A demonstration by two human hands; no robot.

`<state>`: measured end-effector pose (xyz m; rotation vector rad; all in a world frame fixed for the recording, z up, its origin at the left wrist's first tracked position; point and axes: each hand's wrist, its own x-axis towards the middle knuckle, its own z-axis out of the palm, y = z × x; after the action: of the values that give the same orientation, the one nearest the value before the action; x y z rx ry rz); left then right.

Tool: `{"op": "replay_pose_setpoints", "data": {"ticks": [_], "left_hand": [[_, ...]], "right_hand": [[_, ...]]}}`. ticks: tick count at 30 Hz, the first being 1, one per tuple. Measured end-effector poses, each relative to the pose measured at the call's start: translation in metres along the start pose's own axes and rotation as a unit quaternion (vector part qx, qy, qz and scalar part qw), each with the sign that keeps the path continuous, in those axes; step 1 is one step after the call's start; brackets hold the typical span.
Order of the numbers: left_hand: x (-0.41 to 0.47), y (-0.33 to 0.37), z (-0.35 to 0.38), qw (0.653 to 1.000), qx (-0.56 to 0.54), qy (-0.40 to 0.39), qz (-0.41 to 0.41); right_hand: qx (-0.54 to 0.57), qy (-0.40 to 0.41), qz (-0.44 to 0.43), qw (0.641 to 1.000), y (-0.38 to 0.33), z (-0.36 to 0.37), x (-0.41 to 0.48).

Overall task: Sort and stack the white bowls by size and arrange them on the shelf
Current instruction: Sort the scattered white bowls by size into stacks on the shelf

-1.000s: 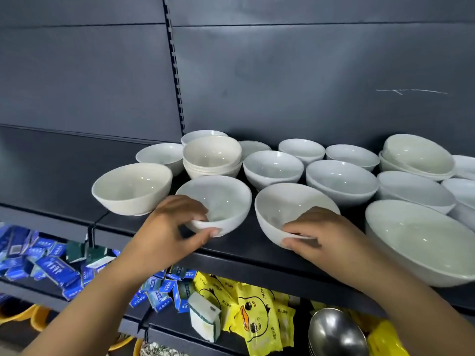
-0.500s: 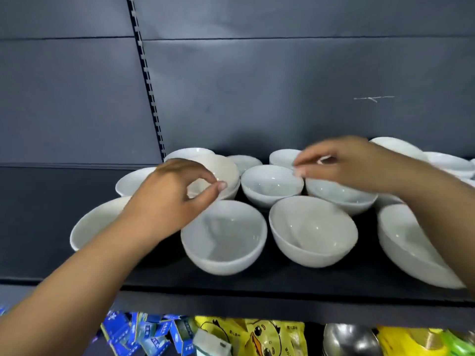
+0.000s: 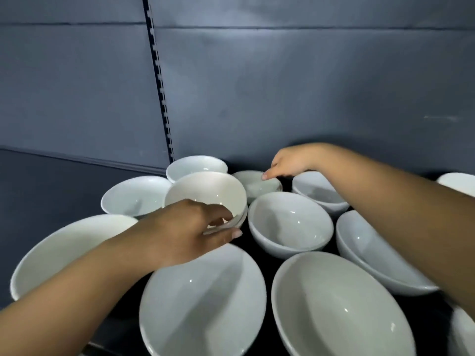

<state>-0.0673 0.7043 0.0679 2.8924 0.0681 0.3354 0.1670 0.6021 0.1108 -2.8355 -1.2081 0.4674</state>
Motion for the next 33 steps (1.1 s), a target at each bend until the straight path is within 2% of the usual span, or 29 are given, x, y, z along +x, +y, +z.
{"op": "replay_pose_setpoints", "data": {"ticks": [4, 8, 12, 14, 16, 20, 27, 31, 33], "left_hand": [[0.0, 0.002, 0.004, 0.999, -0.012, -0.02, -0.023], [0.004, 0.007, 0.001, 0.998, -0.024, -0.039, -0.051], [0.008, 0.01, -0.001, 0.997, 0.006, -0.042, -0.06], [0.009, 0.013, -0.001, 0.997, 0.03, -0.045, -0.054], [0.011, 0.015, -0.002, 0.996, 0.036, -0.052, -0.058], [0.016, 0.013, -0.004, 0.993, 0.026, -0.089, -0.075], [0.015, 0.013, -0.01, 0.991, -0.018, -0.112, -0.069], [0.015, 0.013, -0.015, 0.992, -0.019, -0.111, -0.06], [0.018, 0.016, -0.02, 0.99, -0.056, -0.099, -0.081]], "right_hand": [[0.066, -0.029, -0.011, 0.997, 0.006, 0.006, 0.02], [0.12, 0.002, -0.009, 0.993, 0.008, 0.011, 0.035], [-0.056, -0.005, 0.017, 0.998, 0.009, 0.016, 0.03], [-0.081, 0.0, 0.026, 0.996, 0.009, 0.02, 0.03], [-0.058, 0.007, 0.023, 0.998, 0.01, 0.02, 0.032], [0.062, 0.024, 0.022, 0.998, 0.009, 0.012, 0.034], [0.107, 0.072, 0.006, 0.992, 0.005, -0.009, 0.018], [0.102, 0.146, 0.01, 0.984, 0.002, -0.033, -0.004], [0.074, 0.194, 0.017, 0.978, -0.003, -0.047, -0.02]]}}
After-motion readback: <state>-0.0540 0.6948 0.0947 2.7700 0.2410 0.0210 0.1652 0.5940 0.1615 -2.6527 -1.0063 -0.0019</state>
